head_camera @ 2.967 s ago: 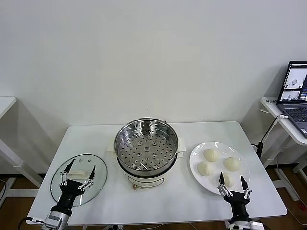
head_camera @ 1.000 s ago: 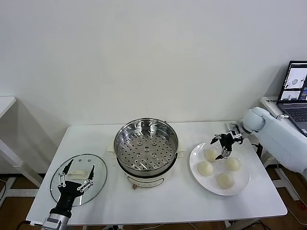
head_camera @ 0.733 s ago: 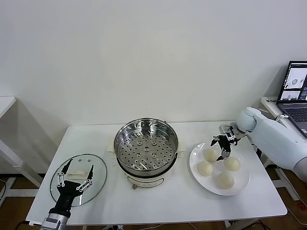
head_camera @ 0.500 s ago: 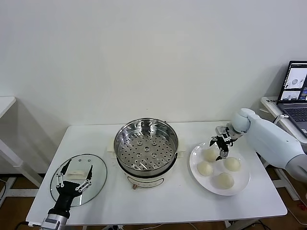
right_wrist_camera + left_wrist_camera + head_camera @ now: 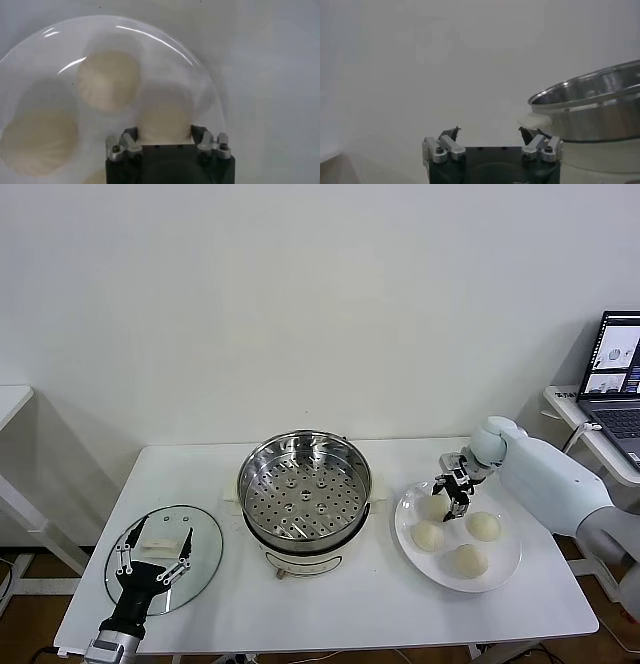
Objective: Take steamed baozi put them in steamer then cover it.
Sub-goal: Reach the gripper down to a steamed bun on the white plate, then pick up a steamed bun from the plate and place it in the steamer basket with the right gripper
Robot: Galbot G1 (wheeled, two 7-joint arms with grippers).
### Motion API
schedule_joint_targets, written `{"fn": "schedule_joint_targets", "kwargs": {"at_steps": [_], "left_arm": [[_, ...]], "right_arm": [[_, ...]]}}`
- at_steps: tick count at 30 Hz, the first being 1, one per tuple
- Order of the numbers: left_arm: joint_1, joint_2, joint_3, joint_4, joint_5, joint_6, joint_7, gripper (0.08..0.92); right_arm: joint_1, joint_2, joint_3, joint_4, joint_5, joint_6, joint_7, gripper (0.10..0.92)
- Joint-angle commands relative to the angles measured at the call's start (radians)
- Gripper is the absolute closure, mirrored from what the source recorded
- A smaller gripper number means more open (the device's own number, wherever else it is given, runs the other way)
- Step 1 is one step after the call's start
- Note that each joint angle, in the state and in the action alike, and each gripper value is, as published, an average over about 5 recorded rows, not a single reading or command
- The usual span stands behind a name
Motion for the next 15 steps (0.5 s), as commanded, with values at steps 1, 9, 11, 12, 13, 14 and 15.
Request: {"fn": "schedule_joint_targets", "kwargs": {"at_steps": [1,9,11,12,13,14,15], "left_arm": [[-0.003,0.003,0.003,0.000,-0.001,0.004,-0.003,0.177],[-0.012,0.012,0.010,-0.010,-0.008,0.008,-0.007,0.177],[-0.012,0.013,0.013,-0.014,-0.010,0.009,-0.007,0.177],[-0.012,0.014,0.014,-0.016,-0.011,0.009,-0.008,0.177],[-0.012,0.014,0.015,-0.018,-0.011,0.009,-0.008,0.177],[-0.011,0.015,0.016,-0.020,-0.012,0.009,-0.008,0.177],[-0.011,0.015,0.017,-0.021,-0.012,0.009,-0.008,0.177]], "right_arm": [[0.044,-0.023,-0.016,0.072,0.023,0.002,-0.002,0.379],[0.332,-0.018,-0.152,0.211,0.116,0.199,-0.009,0.381],[0.413,0.030,-0.190,0.216,0.111,0.296,-0.007,0.381],[0.450,0.058,-0.204,0.216,0.109,0.331,-0.008,0.381],[0.486,0.089,-0.219,0.216,0.108,0.369,-0.007,0.381],[0.517,0.120,-0.232,0.215,0.109,0.402,-0.007,0.381],[0.543,0.150,-0.242,0.214,0.106,0.436,-0.006,0.381]]}}
